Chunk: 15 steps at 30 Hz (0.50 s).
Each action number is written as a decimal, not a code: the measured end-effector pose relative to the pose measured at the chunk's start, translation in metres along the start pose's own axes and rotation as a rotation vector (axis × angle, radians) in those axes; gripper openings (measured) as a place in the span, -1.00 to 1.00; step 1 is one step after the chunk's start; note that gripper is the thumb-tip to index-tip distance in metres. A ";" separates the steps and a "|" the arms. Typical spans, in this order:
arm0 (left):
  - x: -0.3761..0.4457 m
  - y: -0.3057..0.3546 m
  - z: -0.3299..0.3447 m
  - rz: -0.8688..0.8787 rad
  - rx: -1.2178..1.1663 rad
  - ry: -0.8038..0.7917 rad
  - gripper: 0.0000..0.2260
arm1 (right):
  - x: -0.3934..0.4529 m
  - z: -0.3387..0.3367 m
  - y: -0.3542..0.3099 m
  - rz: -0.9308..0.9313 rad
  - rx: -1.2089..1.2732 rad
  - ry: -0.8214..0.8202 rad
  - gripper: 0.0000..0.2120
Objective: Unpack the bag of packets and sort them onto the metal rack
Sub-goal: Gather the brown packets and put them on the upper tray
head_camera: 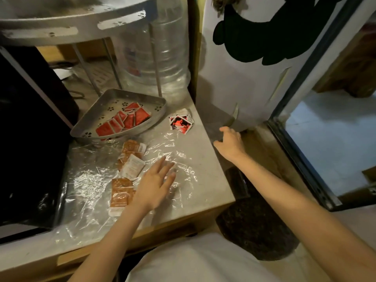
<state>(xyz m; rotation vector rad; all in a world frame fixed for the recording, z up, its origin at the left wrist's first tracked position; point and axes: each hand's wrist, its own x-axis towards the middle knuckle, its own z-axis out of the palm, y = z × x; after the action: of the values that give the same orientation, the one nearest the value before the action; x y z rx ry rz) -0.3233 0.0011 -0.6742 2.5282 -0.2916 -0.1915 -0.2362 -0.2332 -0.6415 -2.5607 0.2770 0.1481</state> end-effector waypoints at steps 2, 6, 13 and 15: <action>-0.003 0.003 -0.011 0.010 -0.008 0.049 -0.36 | 0.001 0.006 -0.021 -0.126 0.016 -0.040 -0.52; -0.016 -0.002 -0.036 -0.027 -0.013 0.148 -0.46 | -0.003 0.026 -0.064 -0.321 0.166 -0.239 -0.51; -0.051 -0.030 -0.067 -0.359 0.020 0.349 -0.67 | -0.004 0.067 -0.129 -0.613 0.055 -0.358 -0.51; -0.058 -0.036 -0.068 -0.484 0.040 0.294 -0.57 | -0.002 0.076 -0.144 -0.686 -0.014 -0.376 -0.46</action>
<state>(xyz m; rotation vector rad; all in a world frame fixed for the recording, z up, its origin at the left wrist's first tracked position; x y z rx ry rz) -0.3596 0.0808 -0.6344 2.5808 0.4390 0.0034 -0.2093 -0.0727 -0.6306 -2.4258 -0.7338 0.3576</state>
